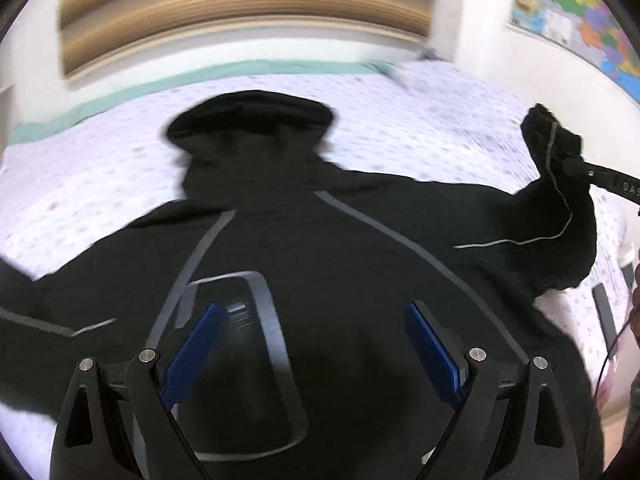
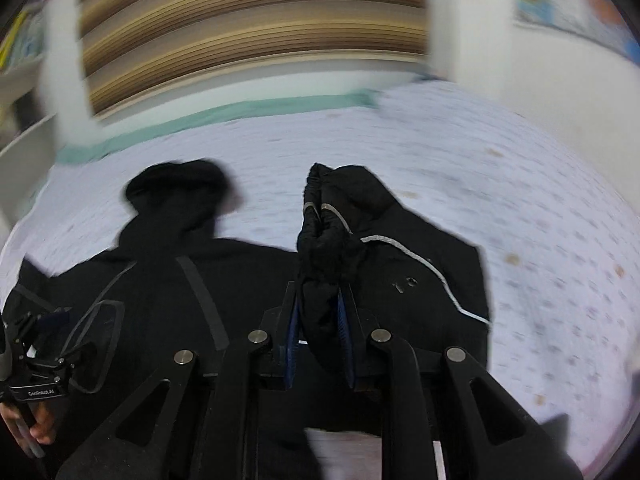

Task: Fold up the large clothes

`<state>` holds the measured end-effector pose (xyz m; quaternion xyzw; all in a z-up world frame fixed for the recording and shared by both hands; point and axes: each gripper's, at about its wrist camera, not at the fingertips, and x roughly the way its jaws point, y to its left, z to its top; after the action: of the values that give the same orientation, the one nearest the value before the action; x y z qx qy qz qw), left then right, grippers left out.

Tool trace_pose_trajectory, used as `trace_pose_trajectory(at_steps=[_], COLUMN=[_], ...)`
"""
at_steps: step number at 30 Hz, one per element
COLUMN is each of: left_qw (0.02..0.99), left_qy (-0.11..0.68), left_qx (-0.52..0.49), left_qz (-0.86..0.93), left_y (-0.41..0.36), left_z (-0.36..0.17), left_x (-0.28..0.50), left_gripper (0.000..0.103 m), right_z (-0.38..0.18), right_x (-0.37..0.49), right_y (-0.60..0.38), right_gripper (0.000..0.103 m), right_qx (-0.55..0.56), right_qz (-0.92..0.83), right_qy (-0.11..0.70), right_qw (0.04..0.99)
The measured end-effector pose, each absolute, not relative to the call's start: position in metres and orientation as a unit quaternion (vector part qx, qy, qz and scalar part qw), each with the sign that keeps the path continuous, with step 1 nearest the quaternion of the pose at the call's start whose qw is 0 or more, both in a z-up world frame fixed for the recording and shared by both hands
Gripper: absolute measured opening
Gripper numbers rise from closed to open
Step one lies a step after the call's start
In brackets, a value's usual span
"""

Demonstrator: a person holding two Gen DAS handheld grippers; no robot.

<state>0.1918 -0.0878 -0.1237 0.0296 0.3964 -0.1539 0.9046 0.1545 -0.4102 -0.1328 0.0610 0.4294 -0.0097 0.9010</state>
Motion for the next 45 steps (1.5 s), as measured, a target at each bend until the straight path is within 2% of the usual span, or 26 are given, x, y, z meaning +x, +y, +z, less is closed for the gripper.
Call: trace_pose_trajectory(at_steps=[6,13,19,25,28,30,31,32,36,42,44,45], left_qw=[0.911,0.913,0.909,0.906,0.899,0.886,0.876,0.864,0.821,0.809,0.802,0.792], left_qy=[0.393,0.391,0.394,0.399,0.409,0.424,0.433,0.44,0.473,0.515,0.543,0.558], left_qx=[-0.025,-0.065,-0.105,-0.11,-0.121,-0.133,-0.147,-0.165,-0.232,-0.193,-0.172,-0.17], left_qz=[-0.124,-0.098,-0.081,-0.084,-0.101,-0.131,-0.156,-0.182,-0.221,-0.208,-0.18,-0.182], left_y=[-0.015,0.033,0.065,0.077,0.08,0.08,0.08,0.081,0.083,0.044,0.029,0.02], left_z=[-0.132,-0.147,-0.157,-0.162,-0.162,-0.16,-0.159,-0.157,-0.15,-0.168,-0.188,-0.202], left_x=[0.181,0.168,0.165,0.164,0.168,0.173,0.176,0.18,0.207,0.246,0.261,0.269], left_gripper=[0.092,0.092,0.092,0.092,0.092,0.092,0.092,0.092,0.092,0.092,0.088,0.079], right_z=[-0.141,-0.178,-0.209,-0.266,-0.276,-0.271,-0.266,-0.259,-0.217,-0.164,-0.158,-0.155], right_x=[0.174,0.183,0.179,0.179,0.179,0.18,0.181,0.177,0.162,0.142,0.142,0.139], right_y=[-0.295,-0.176,-0.096,-0.047,-0.048,-0.054,-0.06,-0.063,-0.097,-0.185,-0.215,-0.228], right_gripper=[0.02,0.02,0.02,0.022,0.024,0.036,0.048,0.05,0.05,0.051,0.051,0.051], right_qx=[0.014,-0.007,-0.022,-0.032,-0.027,-0.011,0.007,0.015,0.022,0.046,0.056,0.058], right_qz=[0.064,0.137,0.202,0.227,0.231,0.245,0.26,0.263,0.255,0.185,0.157,0.142], right_qy=[0.448,0.48,0.497,0.533,0.537,0.544,0.548,0.545,0.501,0.447,0.442,0.44], right_qw=[0.892,0.867,0.844,0.814,0.811,0.803,0.795,0.796,0.827,0.874,0.882,0.885])
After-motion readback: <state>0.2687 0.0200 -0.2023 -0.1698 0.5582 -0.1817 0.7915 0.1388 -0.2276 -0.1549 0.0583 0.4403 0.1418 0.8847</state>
